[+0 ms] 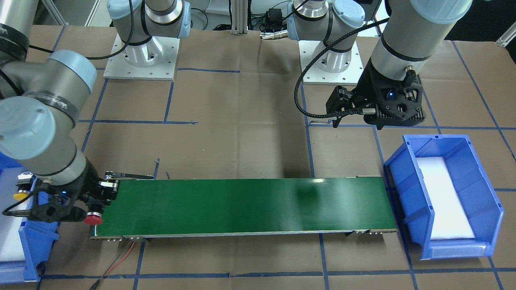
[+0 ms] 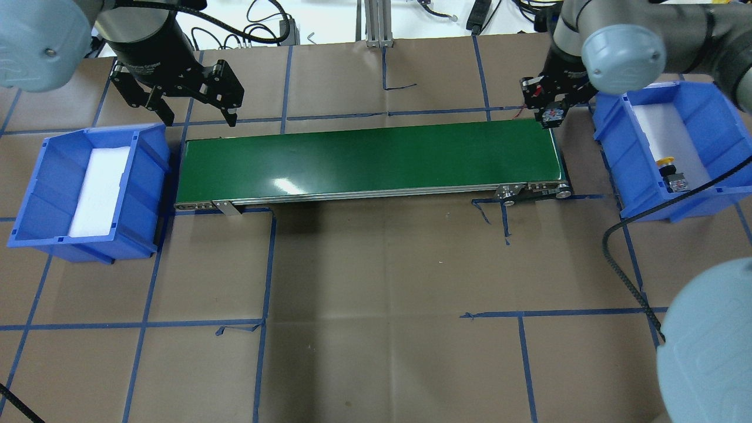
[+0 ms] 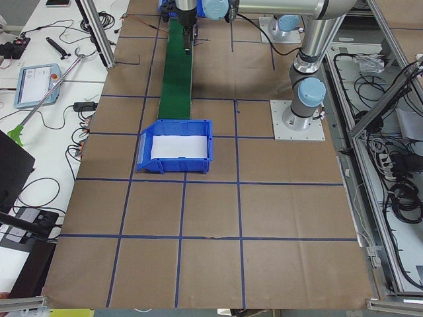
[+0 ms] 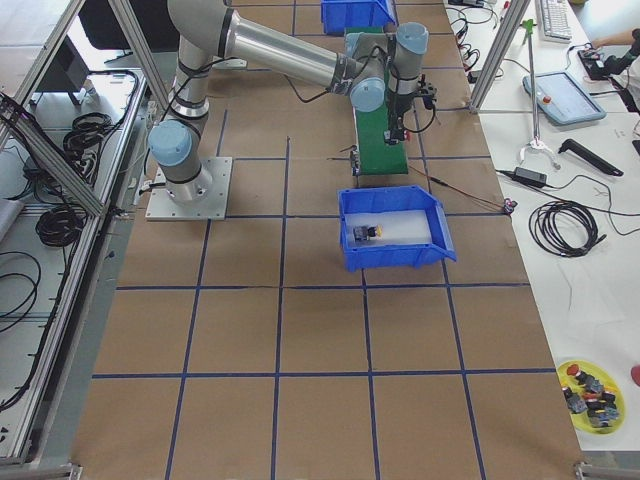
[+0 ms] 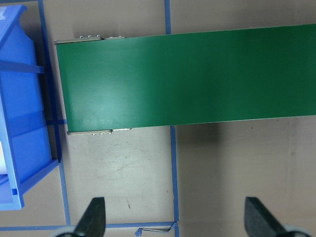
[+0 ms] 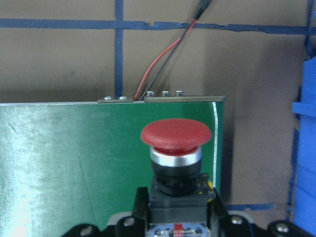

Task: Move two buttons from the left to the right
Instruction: 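Lift the red button and carry it with the right gripper into the bin, then lower the red button onto the foam beside the yellow button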

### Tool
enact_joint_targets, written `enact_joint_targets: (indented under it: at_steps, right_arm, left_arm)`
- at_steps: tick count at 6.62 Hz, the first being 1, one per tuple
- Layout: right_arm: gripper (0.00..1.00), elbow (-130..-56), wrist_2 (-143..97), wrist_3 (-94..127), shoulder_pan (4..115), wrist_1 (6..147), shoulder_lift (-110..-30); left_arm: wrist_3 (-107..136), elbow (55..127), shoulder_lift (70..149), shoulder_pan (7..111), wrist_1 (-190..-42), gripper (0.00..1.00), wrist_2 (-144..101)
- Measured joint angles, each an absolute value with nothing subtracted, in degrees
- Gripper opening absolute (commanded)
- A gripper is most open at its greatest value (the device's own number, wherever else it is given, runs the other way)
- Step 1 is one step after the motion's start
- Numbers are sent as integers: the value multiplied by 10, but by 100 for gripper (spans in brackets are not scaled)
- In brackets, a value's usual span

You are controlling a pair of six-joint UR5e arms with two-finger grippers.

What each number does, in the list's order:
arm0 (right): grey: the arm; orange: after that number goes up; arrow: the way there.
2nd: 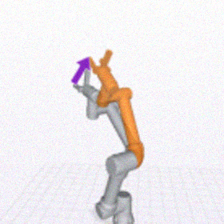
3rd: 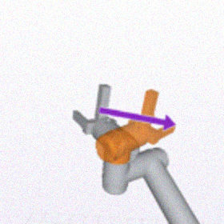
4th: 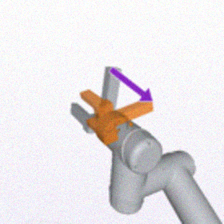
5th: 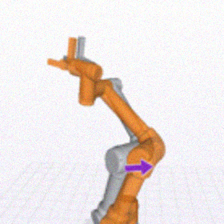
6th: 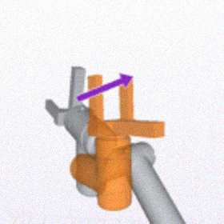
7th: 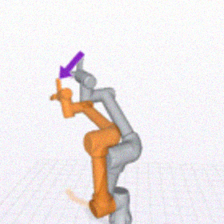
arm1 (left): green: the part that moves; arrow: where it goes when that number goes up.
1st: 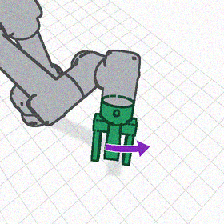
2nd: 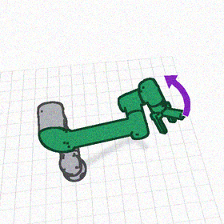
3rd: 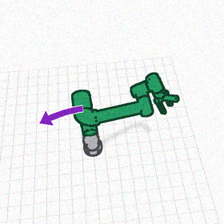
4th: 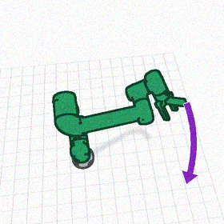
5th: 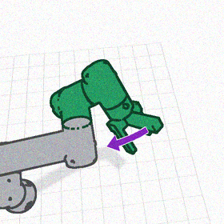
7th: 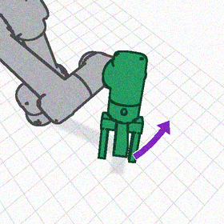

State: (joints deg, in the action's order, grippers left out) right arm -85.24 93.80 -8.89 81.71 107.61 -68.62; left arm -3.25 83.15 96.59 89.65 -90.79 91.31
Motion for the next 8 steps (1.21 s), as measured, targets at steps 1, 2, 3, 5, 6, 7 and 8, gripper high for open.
enact_joint_targets:
  at_steps: [1, 2, 3, 5, 6, 7, 8]
  right_arm:
    - [5, -836, 937, -142, 761, 1053, -694]
    - [5, -811, 938, -194, 710, 1044, -693]
    - [5, -794, 938, -228, 679, 1042, -685]
    - [5, -781, 937, -253, 656, 1043, -651]
    - [5, -778, 936, -255, 654, 1047, -631]
    - [5, -777, 935, -256, 653, 1049, -612]
    - [5, -777, 935, -268, 653, 1058, -594]
  left_arm:
    - [-33, 831, 966, 897, -908, 100, 913]
    - [-33, 831, 966, 897, -908, 100, 913]
    - [-33, 831, 966, 896, -908, 100, 913]
    - [-33, 831, 966, 896, -908, 100, 913]
    - [-33, 831, 966, 896, -908, 100, 913]
    - [-33, 831, 966, 896, -908, 100, 913]
    - [-33, 831, 966, 896, -908, 100, 913]
